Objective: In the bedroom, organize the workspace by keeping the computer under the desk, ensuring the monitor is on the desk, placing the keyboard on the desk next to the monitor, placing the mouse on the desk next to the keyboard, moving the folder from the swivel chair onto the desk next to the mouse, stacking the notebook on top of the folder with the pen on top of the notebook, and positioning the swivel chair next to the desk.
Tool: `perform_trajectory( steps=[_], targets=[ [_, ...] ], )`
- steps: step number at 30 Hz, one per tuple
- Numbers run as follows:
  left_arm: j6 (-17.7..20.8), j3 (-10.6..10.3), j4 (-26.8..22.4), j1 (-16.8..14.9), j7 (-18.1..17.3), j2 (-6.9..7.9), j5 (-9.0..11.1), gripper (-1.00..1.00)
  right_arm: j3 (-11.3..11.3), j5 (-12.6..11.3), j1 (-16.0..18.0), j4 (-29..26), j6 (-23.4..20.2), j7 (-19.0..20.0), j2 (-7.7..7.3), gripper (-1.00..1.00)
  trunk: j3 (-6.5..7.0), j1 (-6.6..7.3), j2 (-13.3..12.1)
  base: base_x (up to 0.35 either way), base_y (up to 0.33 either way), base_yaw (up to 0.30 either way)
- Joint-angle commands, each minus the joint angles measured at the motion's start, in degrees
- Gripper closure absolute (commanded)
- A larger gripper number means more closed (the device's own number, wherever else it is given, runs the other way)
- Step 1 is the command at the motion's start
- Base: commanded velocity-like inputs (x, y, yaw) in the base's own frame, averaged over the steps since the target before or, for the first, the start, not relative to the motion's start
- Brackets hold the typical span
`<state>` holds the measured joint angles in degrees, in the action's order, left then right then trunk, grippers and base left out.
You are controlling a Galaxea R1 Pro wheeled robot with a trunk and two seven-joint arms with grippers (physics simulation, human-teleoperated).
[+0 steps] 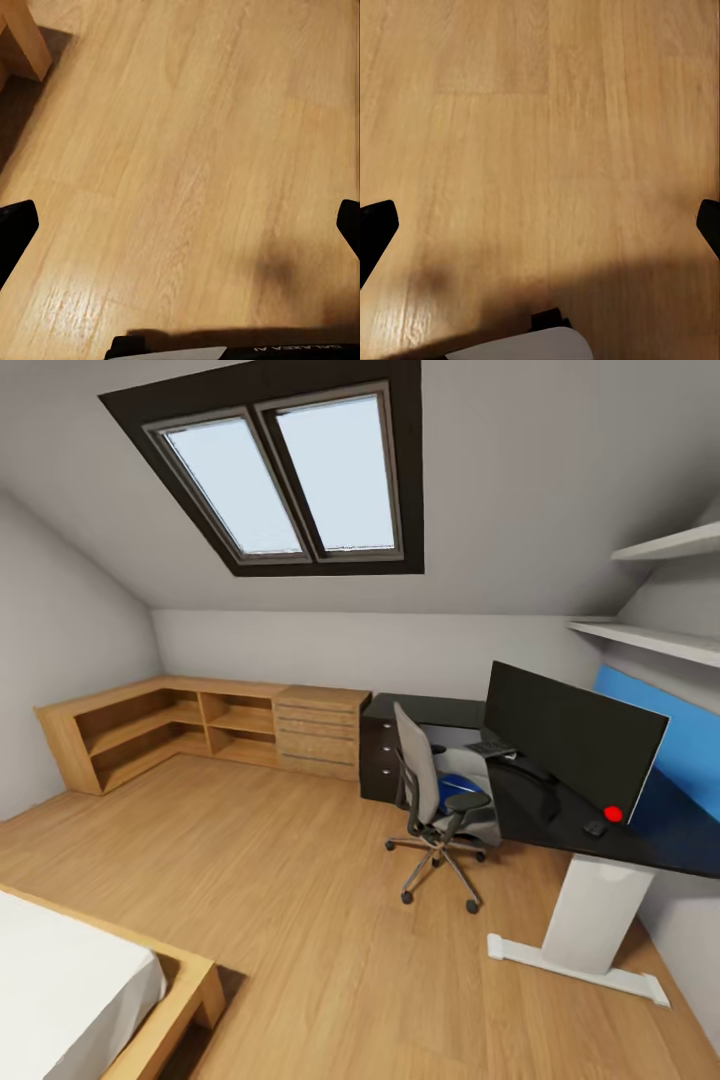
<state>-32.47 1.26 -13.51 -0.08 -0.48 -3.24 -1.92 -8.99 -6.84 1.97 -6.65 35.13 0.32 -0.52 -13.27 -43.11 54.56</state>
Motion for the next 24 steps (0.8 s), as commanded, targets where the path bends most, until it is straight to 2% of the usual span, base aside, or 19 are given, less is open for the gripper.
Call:
perform_trajectory(
  steps=[1, 17, 24],
  targets=[
    [-0.13, 0.15, -0.02, -0.01, -0.05, -0.01, -0.19, -1.00, 0.29, -0.54, 0.05, 0.06, 0.19, 0.03, -0.01, -1.00, -0.07, -0.02, 0.04, 0.206, 0.000, -0.258],
    [-0.13, 0.41, -0.02, -0.01, -0.02, 0.48, -0.11, -1.00, 0.29, -0.54, 0.05, 0.06, 0.20, 0.05, 0.00, -1.00, -0.09, -0.02, 0.04, 0.303, 0.000, -0.258],
    [-0.13, 0.87, -0.02, -0.01, -0.05, 0.51, -0.17, -1.00, 0.29, -0.54, 0.05, 0.06, 0.18, 0.04, 0.00, -1.00, -0.25, -0.02, 0.04, 0.132, 0.000, -0.128]
  ],
)
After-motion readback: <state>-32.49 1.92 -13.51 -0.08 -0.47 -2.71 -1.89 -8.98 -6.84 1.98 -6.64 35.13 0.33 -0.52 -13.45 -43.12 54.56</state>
